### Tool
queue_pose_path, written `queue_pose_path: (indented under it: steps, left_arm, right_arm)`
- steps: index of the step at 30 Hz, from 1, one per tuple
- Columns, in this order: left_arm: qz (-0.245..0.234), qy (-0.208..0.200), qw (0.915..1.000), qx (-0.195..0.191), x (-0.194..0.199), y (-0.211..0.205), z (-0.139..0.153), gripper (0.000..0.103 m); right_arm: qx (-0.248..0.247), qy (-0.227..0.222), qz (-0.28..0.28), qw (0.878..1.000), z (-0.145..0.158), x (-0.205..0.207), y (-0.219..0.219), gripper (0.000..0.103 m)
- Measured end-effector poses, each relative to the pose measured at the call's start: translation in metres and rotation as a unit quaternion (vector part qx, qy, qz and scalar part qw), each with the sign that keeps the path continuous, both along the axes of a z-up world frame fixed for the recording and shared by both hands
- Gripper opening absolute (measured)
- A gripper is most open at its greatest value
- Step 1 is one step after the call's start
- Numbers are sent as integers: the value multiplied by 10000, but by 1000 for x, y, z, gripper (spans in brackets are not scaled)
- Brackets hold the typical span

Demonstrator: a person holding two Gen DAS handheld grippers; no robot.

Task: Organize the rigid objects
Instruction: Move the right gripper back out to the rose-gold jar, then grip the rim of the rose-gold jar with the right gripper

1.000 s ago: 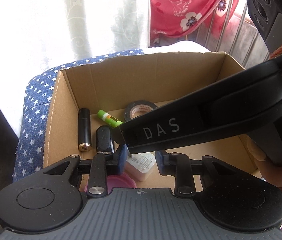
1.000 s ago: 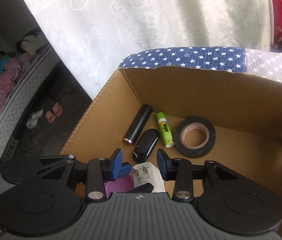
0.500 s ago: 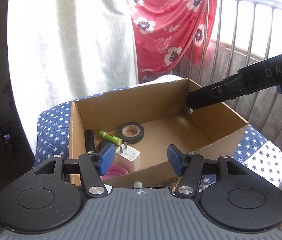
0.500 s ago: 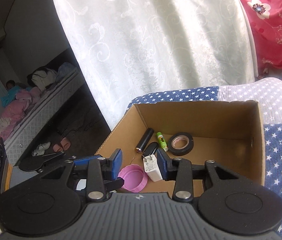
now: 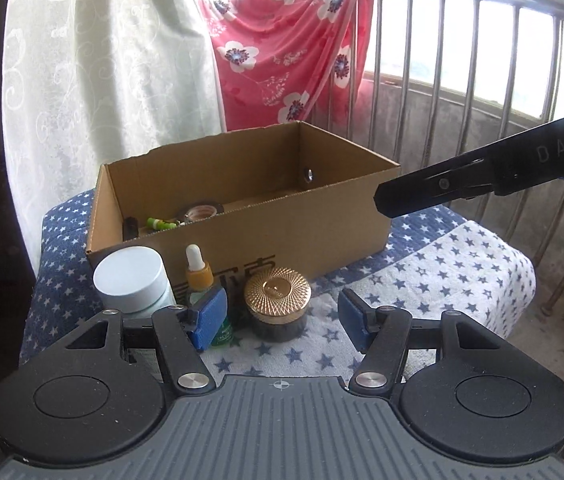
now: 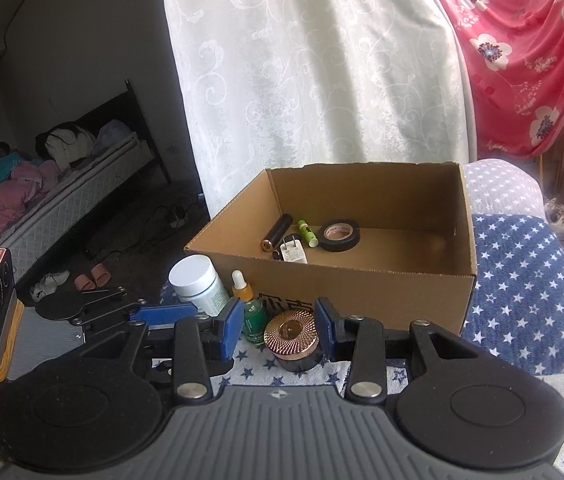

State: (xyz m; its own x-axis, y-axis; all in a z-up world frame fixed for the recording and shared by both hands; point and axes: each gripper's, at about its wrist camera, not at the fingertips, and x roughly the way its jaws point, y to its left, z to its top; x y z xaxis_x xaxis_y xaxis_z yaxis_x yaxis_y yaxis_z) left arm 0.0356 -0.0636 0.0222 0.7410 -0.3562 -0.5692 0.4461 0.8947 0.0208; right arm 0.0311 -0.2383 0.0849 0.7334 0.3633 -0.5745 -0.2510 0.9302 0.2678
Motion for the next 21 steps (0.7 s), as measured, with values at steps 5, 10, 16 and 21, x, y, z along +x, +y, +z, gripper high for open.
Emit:
queue_pose_path:
  steps: [5, 10, 16, 21]
  left_arm:
    - [69, 18, 9996, 267, -4, -12, -30, 61]
    - [162, -36, 9986, 512, 0, -22, -50, 61]
    - [370, -62, 9981, 488, 15, -26, -62, 61]
    - [408, -209, 9975, 533, 24, -31, -66, 61]
  right_arm:
    - [-81, 59, -409, 9991, -44, -5, 8, 42]
    - [134, 187, -650, 9976, -74, 0, 7, 42]
    - [299, 312, -623, 9971, -89, 15, 5, 42]
    - [475, 418, -478, 9969, -96, 29, 4, 42]
